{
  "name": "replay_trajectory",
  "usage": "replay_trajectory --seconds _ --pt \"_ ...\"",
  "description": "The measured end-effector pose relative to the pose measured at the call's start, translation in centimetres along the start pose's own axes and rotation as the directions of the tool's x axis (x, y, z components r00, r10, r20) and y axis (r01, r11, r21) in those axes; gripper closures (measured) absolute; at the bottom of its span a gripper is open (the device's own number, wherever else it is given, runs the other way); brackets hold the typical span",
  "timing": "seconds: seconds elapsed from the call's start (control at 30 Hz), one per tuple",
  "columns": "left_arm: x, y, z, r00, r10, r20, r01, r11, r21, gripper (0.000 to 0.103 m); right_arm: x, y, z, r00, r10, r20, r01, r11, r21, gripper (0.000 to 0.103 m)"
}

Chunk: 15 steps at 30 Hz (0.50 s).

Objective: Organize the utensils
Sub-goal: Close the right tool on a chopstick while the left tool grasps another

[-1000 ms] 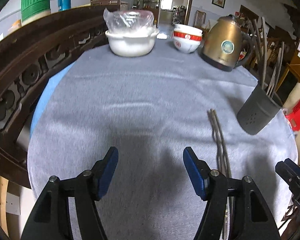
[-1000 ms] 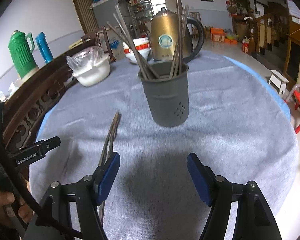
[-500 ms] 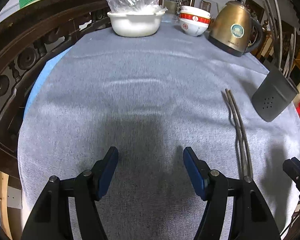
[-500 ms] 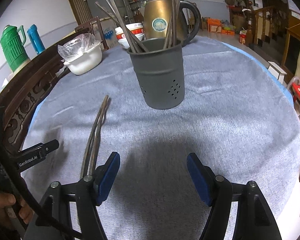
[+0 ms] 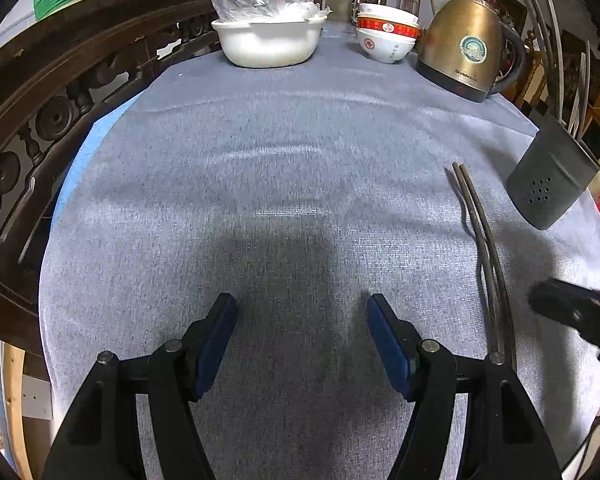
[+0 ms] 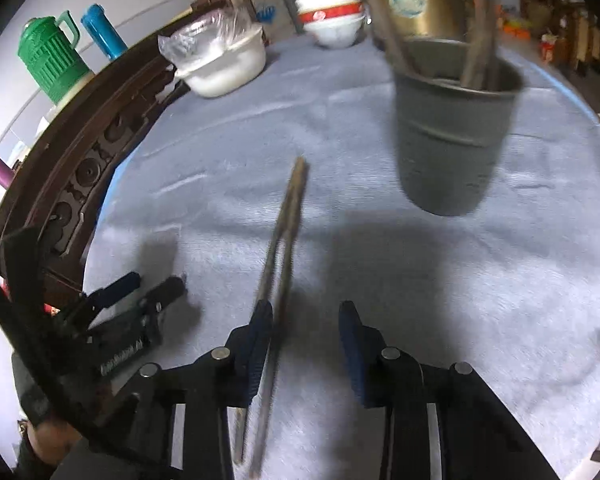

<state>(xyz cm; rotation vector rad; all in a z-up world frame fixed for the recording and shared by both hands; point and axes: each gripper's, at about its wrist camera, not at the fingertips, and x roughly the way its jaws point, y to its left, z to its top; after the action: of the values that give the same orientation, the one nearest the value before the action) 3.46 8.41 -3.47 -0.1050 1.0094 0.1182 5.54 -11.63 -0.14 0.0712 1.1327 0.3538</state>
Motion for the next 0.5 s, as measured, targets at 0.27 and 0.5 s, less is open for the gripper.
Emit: replay_trajectory --seconds 0.27,0.5 --pt "0.1 0.3 0.0 1.000 -0.012 -0.002 0.012 1.000 0.010 0.033 2.9 1.3 1.8 0.996 -0.003 -0.086 0.004 1.000 0.008 0.078" --pt "0.1 0.2 0.1 1.000 -0.014 -0.008 0.014 1.000 0.021 0.033 4.0 1.4 2.0 0.991 -0.025 -0.131 0.027 1.000 0.007 0.094"
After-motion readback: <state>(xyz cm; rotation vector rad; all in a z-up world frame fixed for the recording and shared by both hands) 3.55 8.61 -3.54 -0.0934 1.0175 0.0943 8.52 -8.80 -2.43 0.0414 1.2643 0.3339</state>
